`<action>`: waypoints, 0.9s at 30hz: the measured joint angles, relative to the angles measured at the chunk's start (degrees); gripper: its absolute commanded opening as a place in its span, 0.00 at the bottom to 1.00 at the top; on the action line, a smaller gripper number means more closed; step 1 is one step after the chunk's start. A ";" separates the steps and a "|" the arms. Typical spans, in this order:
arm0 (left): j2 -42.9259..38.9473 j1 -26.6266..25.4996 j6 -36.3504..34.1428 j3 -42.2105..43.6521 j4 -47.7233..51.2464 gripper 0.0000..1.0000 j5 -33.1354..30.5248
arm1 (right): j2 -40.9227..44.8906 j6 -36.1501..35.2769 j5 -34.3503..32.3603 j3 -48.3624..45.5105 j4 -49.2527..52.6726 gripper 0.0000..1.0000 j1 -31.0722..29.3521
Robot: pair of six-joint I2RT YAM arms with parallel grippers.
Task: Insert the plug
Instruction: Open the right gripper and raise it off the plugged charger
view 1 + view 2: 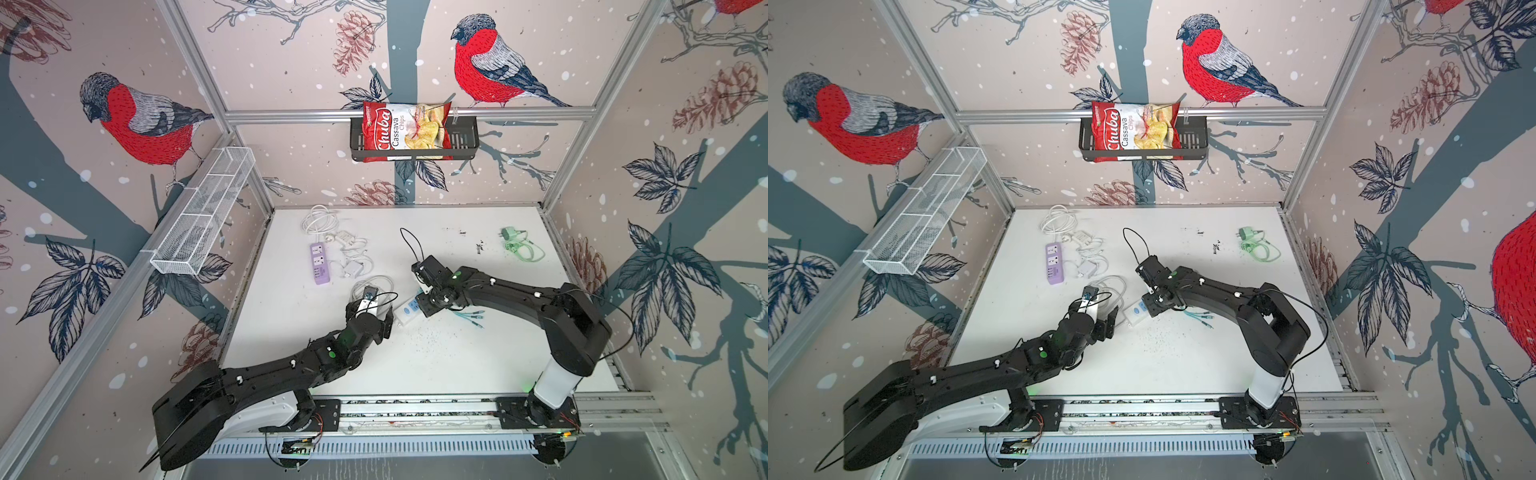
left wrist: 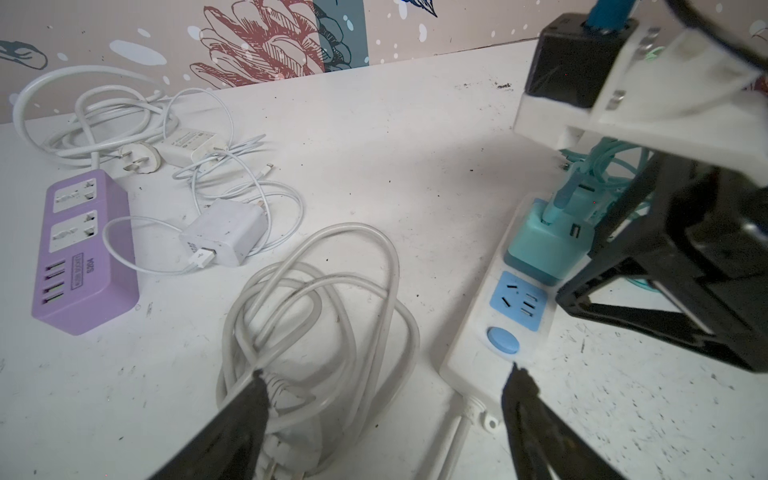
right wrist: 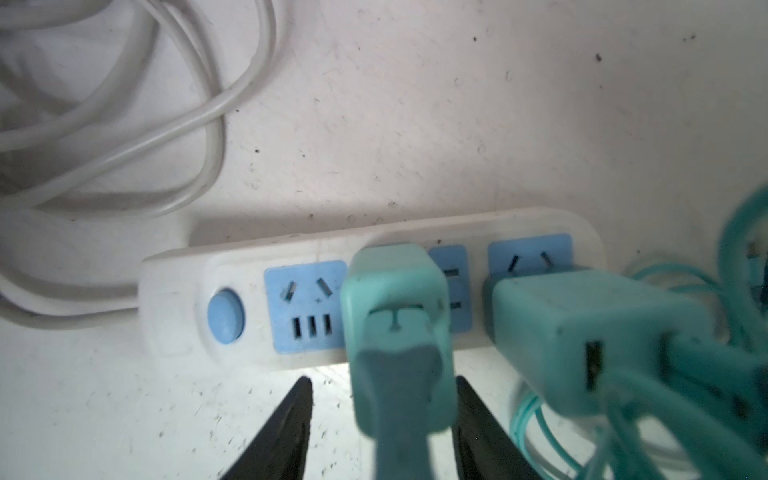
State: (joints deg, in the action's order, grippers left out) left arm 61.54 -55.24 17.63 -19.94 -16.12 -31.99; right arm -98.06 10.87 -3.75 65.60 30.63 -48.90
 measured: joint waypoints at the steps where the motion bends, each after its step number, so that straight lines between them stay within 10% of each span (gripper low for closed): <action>1: 0.59 0.00 -0.24 -0.15 0.00 0.90 -0.22 | 1.16 0.15 0.07 -0.63 0.13 0.55 -0.13; 17: 10.25 0.94 -4.28 -14.36 -0.22 0.97 -4.59 | 31.85 11.69 -1.42 -15.61 1.79 0.69 3.37; 27: 11.30 1.27 -6.03 -18.56 3.72 0.96 -6.19 | 34.34 19.61 -2.27 -16.44 -8.83 0.70 39.82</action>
State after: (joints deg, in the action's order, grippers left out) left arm 72.84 -53.98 11.60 -38.50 -12.40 -38.17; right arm -63.72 30.48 -6.02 49.17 21.80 -9.08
